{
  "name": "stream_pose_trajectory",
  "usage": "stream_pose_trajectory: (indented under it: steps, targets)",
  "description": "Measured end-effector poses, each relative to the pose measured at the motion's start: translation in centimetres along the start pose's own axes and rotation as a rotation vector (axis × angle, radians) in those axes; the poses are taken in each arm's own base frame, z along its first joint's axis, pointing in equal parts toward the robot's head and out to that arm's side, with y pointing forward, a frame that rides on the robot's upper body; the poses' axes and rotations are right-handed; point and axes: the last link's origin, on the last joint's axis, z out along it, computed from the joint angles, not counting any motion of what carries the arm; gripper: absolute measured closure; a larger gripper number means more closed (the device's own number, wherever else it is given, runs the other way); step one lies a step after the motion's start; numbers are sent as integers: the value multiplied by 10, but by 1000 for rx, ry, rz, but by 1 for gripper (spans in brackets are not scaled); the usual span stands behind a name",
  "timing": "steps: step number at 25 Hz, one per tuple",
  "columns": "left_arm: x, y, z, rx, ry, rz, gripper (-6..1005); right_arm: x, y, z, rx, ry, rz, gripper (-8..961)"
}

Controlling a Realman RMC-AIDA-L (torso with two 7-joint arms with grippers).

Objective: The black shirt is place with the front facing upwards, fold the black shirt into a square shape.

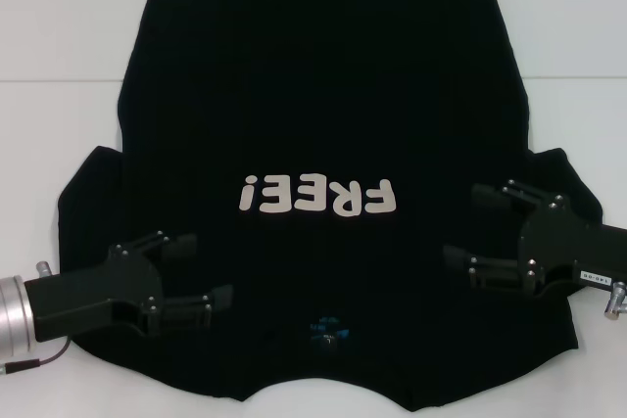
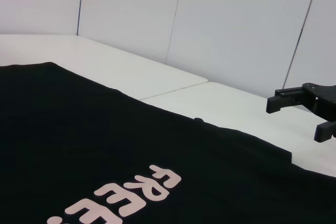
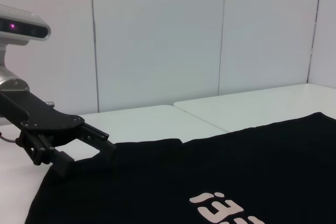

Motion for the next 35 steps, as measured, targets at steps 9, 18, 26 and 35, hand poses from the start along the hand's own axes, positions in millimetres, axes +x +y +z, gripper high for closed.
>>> stream_pose_trajectory:
  steps: [9,18,26,35]
  targets:
    - [0,0,0,0,-1,-1,49,0,0,0,0,0,0,12]
    - [1,3,-1,-16,13,-20,50,1,1,1,-3,-1,2,12]
    - [26,-20,-25,-10,57,-436,51,-2,0,1,-2,-13,6,12]
    - [43,-62,-59,161,-60,-863,51,-5,-1,2,-1,-31,23,12]
